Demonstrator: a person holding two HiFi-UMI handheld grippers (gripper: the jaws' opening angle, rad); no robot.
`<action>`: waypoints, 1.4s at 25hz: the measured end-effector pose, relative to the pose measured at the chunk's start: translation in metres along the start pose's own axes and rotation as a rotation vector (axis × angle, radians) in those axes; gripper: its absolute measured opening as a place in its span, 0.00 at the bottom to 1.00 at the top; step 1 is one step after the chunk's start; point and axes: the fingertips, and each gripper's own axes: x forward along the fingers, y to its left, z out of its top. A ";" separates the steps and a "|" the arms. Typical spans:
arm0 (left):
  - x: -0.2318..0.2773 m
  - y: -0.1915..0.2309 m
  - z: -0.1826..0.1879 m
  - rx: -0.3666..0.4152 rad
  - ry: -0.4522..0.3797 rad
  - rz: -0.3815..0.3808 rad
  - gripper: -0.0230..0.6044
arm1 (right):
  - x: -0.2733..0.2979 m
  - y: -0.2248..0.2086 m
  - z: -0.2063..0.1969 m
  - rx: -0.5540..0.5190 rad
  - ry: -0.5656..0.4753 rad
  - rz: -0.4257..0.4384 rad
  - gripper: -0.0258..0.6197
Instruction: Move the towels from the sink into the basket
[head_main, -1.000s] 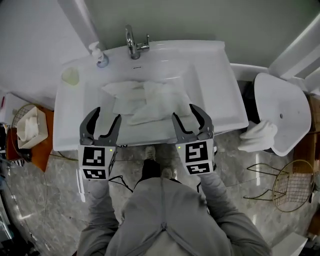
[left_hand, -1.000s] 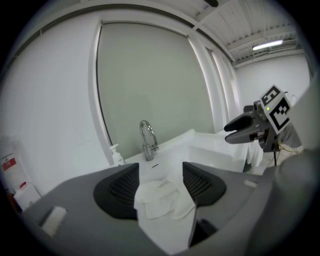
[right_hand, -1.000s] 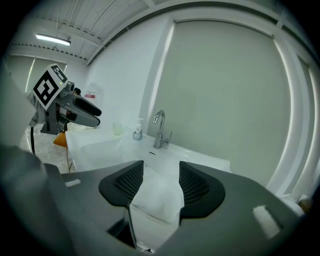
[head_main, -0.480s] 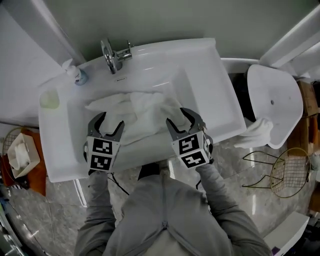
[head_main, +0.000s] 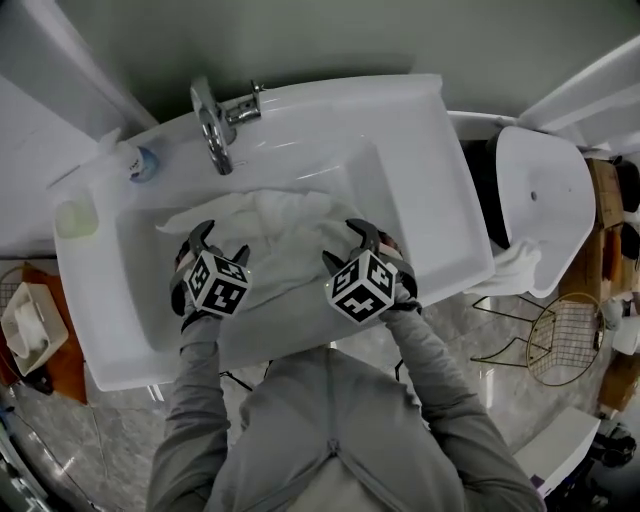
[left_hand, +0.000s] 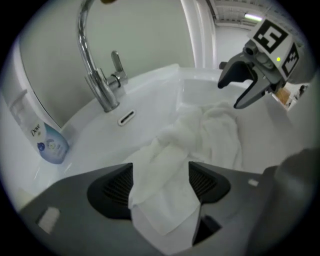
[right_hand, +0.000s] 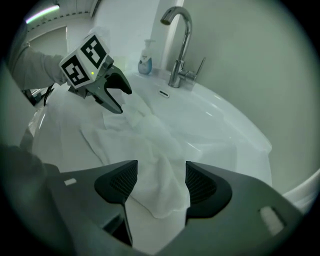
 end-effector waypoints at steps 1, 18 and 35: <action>0.009 0.002 -0.007 0.007 0.032 -0.003 0.64 | 0.008 0.001 -0.002 -0.018 0.024 0.009 0.47; 0.089 0.024 -0.043 0.139 0.248 -0.131 0.74 | 0.091 0.008 -0.045 -0.086 0.304 0.120 0.48; 0.091 0.018 -0.043 0.130 0.292 -0.203 0.69 | 0.106 0.014 -0.044 -0.029 0.372 0.303 0.47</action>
